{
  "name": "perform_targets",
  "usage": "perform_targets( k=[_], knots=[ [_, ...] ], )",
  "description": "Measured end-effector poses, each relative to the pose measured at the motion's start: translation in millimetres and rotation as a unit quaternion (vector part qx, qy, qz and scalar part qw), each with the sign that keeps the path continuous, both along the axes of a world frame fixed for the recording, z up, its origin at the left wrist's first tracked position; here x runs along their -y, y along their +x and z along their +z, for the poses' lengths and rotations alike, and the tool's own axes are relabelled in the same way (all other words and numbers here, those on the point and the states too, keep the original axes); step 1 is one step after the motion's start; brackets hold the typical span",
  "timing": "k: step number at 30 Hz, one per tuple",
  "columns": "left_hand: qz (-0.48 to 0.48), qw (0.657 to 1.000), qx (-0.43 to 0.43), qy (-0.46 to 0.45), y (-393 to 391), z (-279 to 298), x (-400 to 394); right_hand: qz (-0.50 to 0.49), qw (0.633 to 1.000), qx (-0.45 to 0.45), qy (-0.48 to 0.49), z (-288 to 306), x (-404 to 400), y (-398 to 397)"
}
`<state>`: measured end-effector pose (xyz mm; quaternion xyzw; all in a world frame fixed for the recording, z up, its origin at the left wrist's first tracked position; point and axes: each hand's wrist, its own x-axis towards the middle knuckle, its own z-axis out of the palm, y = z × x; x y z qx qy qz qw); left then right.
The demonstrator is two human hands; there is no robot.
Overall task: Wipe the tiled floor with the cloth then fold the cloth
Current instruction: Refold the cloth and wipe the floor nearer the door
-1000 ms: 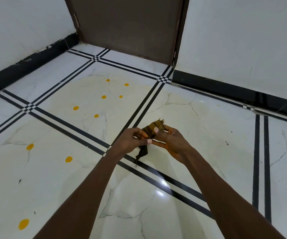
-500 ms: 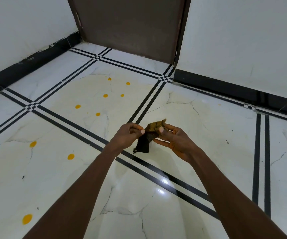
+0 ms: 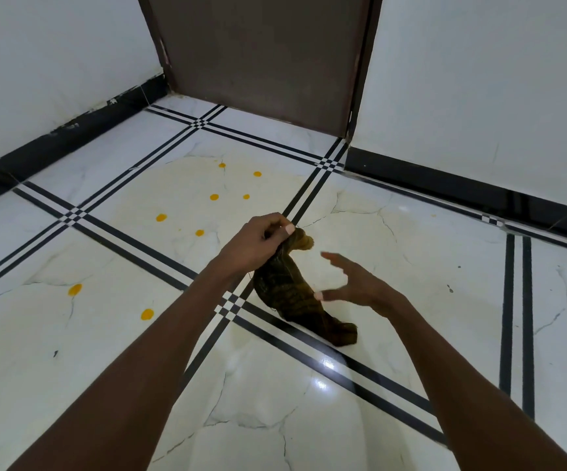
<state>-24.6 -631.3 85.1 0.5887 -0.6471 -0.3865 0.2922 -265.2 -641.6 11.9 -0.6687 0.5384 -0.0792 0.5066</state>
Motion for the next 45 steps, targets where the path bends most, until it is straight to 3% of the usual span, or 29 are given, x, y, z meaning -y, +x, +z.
perform_targets(
  k=[2,6,9,14,19,24,28,30,33,37,41,45],
  knots=[
    [-0.038,0.999,-0.010,0.019,0.3,12.3,0.2,-0.006,0.992,0.123,0.008,17.9,3.9,14.5],
    [-0.062,0.995,-0.068,0.046,8.1,40.3,4.0,0.056,0.987,0.143,0.049,24.9,9.0,31.6],
    [-0.060,0.993,-0.090,0.044,19.7,52.6,12.6,0.022,0.977,0.194,0.088,16.8,6.8,35.5],
    [0.002,0.997,-0.074,0.004,28.6,57.9,33.6,-0.070,0.935,0.304,0.167,15.1,6.1,37.1],
    [0.045,0.997,-0.061,0.006,30.9,48.8,48.3,-0.109,0.918,0.336,0.181,22.6,-1.0,39.5],
    [0.159,0.983,-0.087,0.024,25.2,-3.5,28.2,-0.144,0.881,0.400,0.207,29.6,-3.3,52.5],
    [0.321,0.934,-0.125,0.096,20.4,-64.3,-19.6,-0.167,0.873,0.409,0.205,23.7,-5.8,60.6],
    [0.325,0.918,-0.145,0.174,14.2,-76.2,-36.9,-0.181,0.869,0.410,0.210,20.9,-6.4,60.7],
    [0.254,0.903,-0.231,0.260,5.6,-76.8,-44.3,-0.184,0.879,0.389,0.207,21.3,-5.5,61.2],
    [0.222,0.912,-0.264,0.223,3.3,-66.4,-37.5,-0.178,0.902,0.342,0.193,26.5,-1.9,65.0],
    [0.254,0.909,-0.299,0.144,7.2,-59.4,-34.1,-0.201,0.927,0.278,0.153,33.6,7.2,61.5],
    [0.302,0.895,-0.312,0.097,16.2,-46.5,-27.3,-0.289,0.911,0.270,0.117,38.9,20.2,46.3]
  ],
)
